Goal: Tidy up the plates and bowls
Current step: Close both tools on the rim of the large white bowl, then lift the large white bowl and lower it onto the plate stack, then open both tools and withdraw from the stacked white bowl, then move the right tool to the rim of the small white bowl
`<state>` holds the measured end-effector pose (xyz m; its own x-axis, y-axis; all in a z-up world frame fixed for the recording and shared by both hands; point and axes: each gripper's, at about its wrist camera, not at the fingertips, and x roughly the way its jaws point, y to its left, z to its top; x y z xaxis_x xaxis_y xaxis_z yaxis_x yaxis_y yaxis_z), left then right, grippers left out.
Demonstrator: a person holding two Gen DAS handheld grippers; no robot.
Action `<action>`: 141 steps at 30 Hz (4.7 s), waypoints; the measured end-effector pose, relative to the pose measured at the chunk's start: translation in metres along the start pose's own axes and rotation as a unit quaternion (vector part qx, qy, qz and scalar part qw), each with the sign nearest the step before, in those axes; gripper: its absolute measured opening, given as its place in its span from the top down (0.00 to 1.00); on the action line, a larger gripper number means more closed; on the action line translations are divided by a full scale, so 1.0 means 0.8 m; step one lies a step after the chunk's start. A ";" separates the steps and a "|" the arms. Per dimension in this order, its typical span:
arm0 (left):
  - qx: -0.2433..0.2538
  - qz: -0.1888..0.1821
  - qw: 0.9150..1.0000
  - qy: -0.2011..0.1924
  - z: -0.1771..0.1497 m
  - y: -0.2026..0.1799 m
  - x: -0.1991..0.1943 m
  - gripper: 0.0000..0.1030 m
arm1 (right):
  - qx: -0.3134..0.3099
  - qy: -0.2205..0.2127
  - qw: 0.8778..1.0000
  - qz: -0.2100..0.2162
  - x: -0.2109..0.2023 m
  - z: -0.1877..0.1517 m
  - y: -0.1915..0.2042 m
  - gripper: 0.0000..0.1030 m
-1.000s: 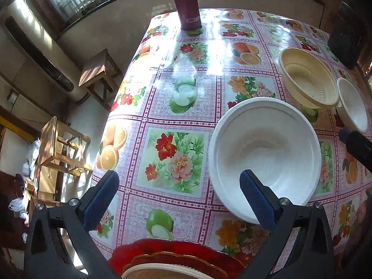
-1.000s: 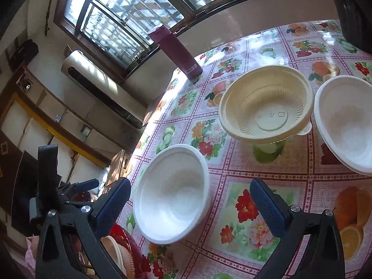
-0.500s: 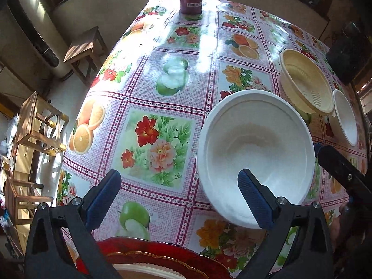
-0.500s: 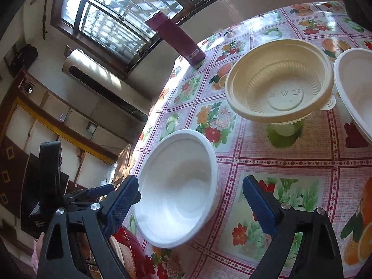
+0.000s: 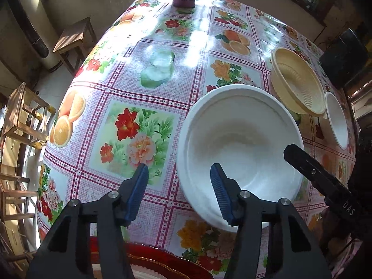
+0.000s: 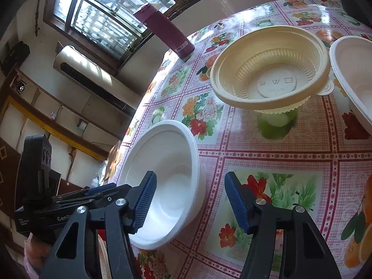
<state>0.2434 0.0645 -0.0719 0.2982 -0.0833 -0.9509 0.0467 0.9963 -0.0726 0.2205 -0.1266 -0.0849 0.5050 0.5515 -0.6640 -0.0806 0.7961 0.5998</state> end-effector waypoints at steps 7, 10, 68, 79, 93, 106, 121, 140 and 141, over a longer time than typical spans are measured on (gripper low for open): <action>-0.002 -0.021 1.000 0.009 -0.003 -0.007 0.012 0.80 | -0.009 0.004 1.000 -0.012 0.006 -0.003 0.002 0.67; 0.008 -0.010 1.000 -0.004 -0.004 -0.008 0.004 0.85 | -0.011 0.001 1.000 -0.016 0.007 -0.003 0.001 0.78; -0.002 0.020 0.998 -0.064 -0.248 0.131 -0.112 0.84 | -0.236 0.011 0.971 -0.042 -0.025 -0.218 0.225 0.84; -0.029 -0.027 0.986 -0.160 -0.268 0.139 -0.171 0.11 | -0.267 -0.096 0.959 -0.011 -0.099 -0.207 0.228 0.19; 0.054 -0.177 0.956 -0.228 -0.200 -0.042 -0.197 0.00 | -0.088 -0.173 0.977 -0.086 -0.189 -0.116 -0.002 0.00; 0.037 -0.186 0.973 -0.134 -0.119 -0.181 -0.110 0.00 | 0.066 -0.232 0.969 -0.063 -0.279 -0.051 -0.178 0.00; -0.007 -0.200 0.973 -0.113 -0.012 -0.240 -0.107 0.00 | 0.065 -0.308 0.949 0.036 -0.340 0.065 -0.172 0.00; -0.047 -0.124 0.980 -0.146 0.000 -0.285 0.001 0.00 | 0.145 -0.196 0.969 0.034 -0.233 0.072 -0.247 0.00; -0.046 -0.119 0.980 -0.150 0.001 -0.285 0.003 0.00 | 0.145 -0.197 0.969 0.033 -0.232 0.072 -0.247 0.00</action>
<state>0.2339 -0.1625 -0.0575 0.5561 -0.3035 -0.7737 0.0664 0.9442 -0.3226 0.1920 -0.4006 -0.0543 0.8007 0.4154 -0.4317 0.0917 0.6271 0.7735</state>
